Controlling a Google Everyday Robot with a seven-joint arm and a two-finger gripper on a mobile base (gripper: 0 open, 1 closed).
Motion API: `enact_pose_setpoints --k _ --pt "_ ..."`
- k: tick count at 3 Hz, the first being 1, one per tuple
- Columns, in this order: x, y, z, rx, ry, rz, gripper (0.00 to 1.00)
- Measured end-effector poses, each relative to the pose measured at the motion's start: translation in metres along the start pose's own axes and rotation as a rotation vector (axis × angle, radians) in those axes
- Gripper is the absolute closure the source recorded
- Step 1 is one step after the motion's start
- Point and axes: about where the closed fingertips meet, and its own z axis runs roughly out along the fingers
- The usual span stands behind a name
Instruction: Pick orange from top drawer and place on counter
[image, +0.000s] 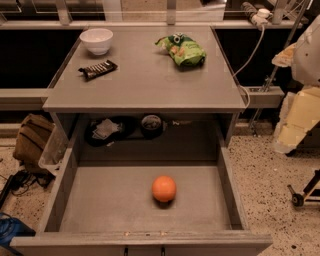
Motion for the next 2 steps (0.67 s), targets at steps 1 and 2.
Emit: enact_pose_setpoints --k 1,2 --pt "0.000 0.000 0.000 0.000 0.000 0.000 0.00" --pt "-0.010 0.009 0.025 -0.015 -0.061 0.020 0.00"
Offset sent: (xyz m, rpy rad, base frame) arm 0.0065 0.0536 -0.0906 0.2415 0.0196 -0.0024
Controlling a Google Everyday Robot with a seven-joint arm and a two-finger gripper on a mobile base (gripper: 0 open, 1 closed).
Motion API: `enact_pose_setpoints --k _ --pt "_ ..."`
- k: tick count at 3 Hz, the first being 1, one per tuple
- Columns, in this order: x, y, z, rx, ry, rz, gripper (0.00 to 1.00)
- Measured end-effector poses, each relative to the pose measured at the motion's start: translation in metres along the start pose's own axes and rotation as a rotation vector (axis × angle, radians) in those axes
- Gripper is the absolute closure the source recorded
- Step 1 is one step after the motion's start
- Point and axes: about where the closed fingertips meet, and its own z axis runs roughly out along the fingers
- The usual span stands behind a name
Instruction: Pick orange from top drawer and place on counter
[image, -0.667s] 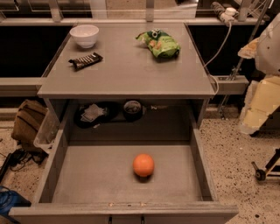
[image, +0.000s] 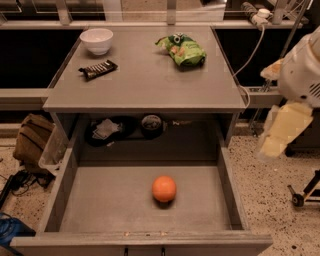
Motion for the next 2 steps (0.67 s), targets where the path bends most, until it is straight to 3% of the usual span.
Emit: enact_pose_setpoints --k 1,2 --pt "-0.023 0.035 0.057 -0.065 -0.138 0.043 0.00" --pt "-0.028 0.044 0.080 -0.069 -0.172 0.071 0.00"
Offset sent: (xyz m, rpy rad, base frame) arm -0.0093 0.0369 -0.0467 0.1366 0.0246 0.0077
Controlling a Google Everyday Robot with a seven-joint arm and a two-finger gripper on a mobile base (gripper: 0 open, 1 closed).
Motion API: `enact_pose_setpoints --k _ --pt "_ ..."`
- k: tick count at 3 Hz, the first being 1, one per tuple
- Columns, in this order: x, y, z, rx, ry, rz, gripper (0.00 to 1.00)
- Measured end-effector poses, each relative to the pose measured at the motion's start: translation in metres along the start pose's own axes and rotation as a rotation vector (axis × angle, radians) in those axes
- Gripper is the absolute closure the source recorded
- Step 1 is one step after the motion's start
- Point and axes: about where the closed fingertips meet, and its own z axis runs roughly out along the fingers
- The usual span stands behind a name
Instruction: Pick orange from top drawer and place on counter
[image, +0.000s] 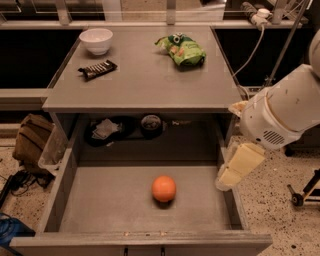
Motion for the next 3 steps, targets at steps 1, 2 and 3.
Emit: enact_pose_setpoints --k 1,2,3 --pt "0.001 -0.001 0.000 0.002 0.003 -0.001 0.00" --pt "-0.001 0.002 0.006 -0.005 -0.020 -0.002 0.00" --pt "-0.005 0.017 0.046 -0.042 -0.110 0.007 0.00"
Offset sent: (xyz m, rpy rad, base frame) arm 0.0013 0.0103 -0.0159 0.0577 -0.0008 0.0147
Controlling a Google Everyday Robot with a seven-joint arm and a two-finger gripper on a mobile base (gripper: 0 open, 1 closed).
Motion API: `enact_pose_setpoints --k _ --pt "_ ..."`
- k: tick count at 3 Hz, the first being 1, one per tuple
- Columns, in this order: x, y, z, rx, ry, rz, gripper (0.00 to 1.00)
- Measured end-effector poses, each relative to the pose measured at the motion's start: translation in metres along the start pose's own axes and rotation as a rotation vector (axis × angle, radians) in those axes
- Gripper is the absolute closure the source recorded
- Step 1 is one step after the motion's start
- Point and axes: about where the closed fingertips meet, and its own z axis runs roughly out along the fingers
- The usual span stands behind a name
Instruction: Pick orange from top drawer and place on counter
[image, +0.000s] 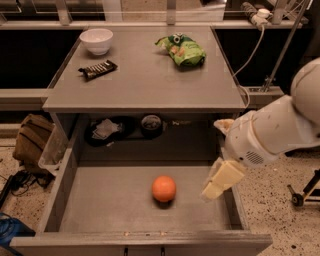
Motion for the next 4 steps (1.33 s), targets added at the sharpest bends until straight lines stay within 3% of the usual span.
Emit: enact_pose_setpoints --k 1,2,3,4 --pt "-0.006 0.004 0.060 -0.012 -0.117 -0.012 0.00" --pt "-0.021 -0.011 0.102 0.032 -0.206 -0.051 0.00" --pt "-0.025 -0.021 0.105 0.071 -0.219 -0.056 0.00" --pt "-0.024 -0.015 0.118 0.034 -0.216 -0.051 0.00"
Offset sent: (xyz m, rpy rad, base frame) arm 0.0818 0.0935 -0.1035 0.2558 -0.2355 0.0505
